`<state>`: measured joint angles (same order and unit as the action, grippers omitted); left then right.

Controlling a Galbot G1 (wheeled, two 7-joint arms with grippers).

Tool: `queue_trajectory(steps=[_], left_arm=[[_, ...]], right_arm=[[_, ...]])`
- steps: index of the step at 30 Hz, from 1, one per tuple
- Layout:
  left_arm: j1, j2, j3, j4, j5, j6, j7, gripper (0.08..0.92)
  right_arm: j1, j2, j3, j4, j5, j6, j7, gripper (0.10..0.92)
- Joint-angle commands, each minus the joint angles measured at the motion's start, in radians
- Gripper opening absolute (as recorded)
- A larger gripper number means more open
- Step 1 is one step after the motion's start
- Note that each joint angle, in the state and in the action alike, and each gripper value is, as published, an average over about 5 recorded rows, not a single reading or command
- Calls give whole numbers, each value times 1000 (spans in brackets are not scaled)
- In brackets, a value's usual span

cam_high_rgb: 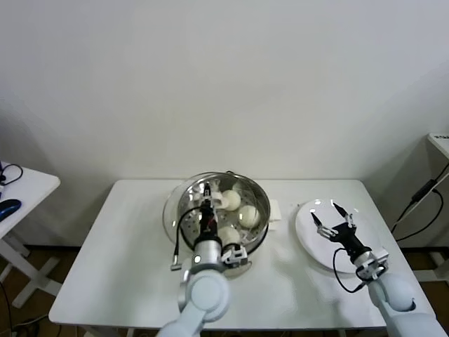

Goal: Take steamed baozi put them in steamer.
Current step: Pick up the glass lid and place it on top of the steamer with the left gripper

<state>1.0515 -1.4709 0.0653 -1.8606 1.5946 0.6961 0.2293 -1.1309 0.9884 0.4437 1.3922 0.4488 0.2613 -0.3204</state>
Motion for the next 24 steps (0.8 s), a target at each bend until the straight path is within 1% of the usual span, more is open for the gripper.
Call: queue_trajectory(steps=[1,9,16,24], left_arm=[[-64,-57,31,73,16,10,23,155],[-89,-107,33,114,37,17,32,155],[-87,-121,44,136,55,13,34,155],[-97,-124,40,145,70,11,62,155]], right_arm=[[6,6,-1,-12,-8,6,8,823],[-2,18,18,-16,-19,13,5,823],[-5,23,34,-15,-20,15,4,823],[-8,29,40,-18,-25,18,0,823]])
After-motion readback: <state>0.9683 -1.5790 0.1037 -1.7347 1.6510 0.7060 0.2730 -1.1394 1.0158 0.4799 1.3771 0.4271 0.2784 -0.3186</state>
